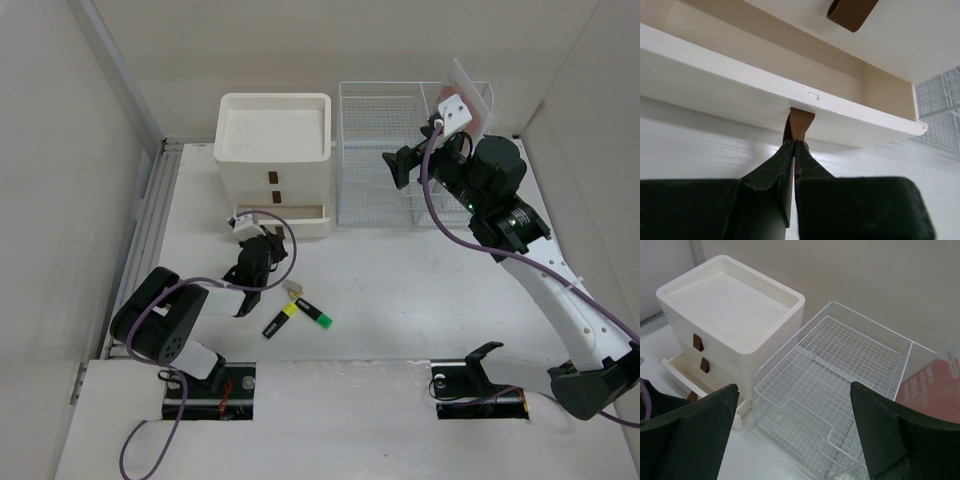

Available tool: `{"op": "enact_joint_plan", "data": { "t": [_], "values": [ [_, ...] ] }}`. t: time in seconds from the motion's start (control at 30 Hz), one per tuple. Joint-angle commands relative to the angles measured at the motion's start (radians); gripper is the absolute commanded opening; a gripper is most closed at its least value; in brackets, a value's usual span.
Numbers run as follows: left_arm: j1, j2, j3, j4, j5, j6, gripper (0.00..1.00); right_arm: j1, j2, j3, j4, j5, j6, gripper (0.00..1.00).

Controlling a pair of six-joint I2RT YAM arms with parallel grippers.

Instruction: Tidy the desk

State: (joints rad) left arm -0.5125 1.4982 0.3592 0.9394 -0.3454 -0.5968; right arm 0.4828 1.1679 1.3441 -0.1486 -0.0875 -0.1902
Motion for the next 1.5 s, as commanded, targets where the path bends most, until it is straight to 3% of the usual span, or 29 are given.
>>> {"op": "enact_joint_plan", "data": {
  "t": [0.0,0.13,0.17,0.2,0.27,0.33,0.37,0.5,0.63,0.7,0.77,0.8,0.83,0.87,0.93,1.1,1.2,1.3,1.47],
  "values": [
    [-0.024,-0.038,-0.035,-0.042,0.005,-0.03,0.0,-0.006,-0.005,0.006,0.057,-0.02,0.005,0.98],
    [-0.043,-0.038,-0.045,-0.042,-0.004,-0.031,0.0,-0.006,-0.005,0.006,0.057,-0.02,0.014,0.98],
    [-0.043,-0.038,-0.045,-0.042,-0.004,-0.031,0.05,-0.006,-0.005,0.006,0.057,-0.02,0.014,0.98],
    [-0.043,-0.038,-0.045,-0.042,-0.004,-0.031,0.22,-0.006,-0.005,0.006,0.057,-0.02,0.014,0.98],
    [-0.043,-0.038,-0.045,-0.042,-0.004,-0.031,0.33,-0.006,-0.005,0.006,0.057,-0.02,0.014,0.98],
    [-0.052,-0.059,-0.045,-0.051,-0.004,-0.031,0.51,-0.006,-0.005,0.006,0.057,-0.03,0.014,0.98],
    [-0.052,-0.07,-0.055,-0.051,-0.004,-0.031,0.64,-0.006,-0.005,0.006,0.057,-0.031,0.014,0.98],
    [-0.084,-0.168,-0.086,-0.088,-0.024,-0.041,0.79,-0.006,0.004,-0.003,0.057,-0.072,0.014,0.98],
    [-0.147,-0.385,-0.109,-0.191,-0.044,-0.077,0.85,-0.006,0.024,-0.031,0.044,-0.213,-0.053,0.98],
    [-0.184,-0.47,-0.1,-0.302,-0.044,-0.089,0.85,-0.006,0.036,-0.042,0.021,-0.412,-0.125,0.91],
    [-0.204,-0.594,-0.063,-0.397,-0.034,-0.098,0.85,-0.006,0.073,-0.042,-0.089,-0.583,-0.315,0.87],
    [-0.204,-0.637,-0.043,-0.442,-0.033,-0.084,0.85,-0.006,0.094,-0.042,-0.151,-0.76,-0.397,0.85],
    [-0.204,-0.68,0.008,-0.537,-0.018,-0.071,0.85,-0.006,0.119,-0.021,-0.29,-0.837,-0.487,0.79],
    [-0.204,-0.769,0.039,-0.588,-0.018,-0.055,0.83,-0.006,0.165,-0.02,-0.346,-0.891,-0.641,0.75],
    [-0.204,-0.854,0.108,-0.722,-0.043,-0.003,0.77,-0.006,0.206,-0.011,-0.428,-0.997,-0.765,0.7],
    [-0.204,-1.001,0.358,-0.904,-0.104,0.165,0.64,0.036,0.318,-0.032,-0.506,-0.997,-0.948,0.66],
    [-0.204,-0.992,0.463,-0.976,-0.115,0.332,0.64,0.124,0.358,-0.042,-0.497,-0.928,-0.957,0.66],
    [-0.204,-1.001,0.477,-0.996,-0.13,0.446,0.8,0.255,0.432,-0.042,-0.459,-0.813,-0.936,0.66],
    [-0.204,-1.101,0.396,-0.955,-0.182,0.493,0.94,0.413,0.541,-0.025,-0.339,-0.594,-0.776,0.66]
  ]
}}
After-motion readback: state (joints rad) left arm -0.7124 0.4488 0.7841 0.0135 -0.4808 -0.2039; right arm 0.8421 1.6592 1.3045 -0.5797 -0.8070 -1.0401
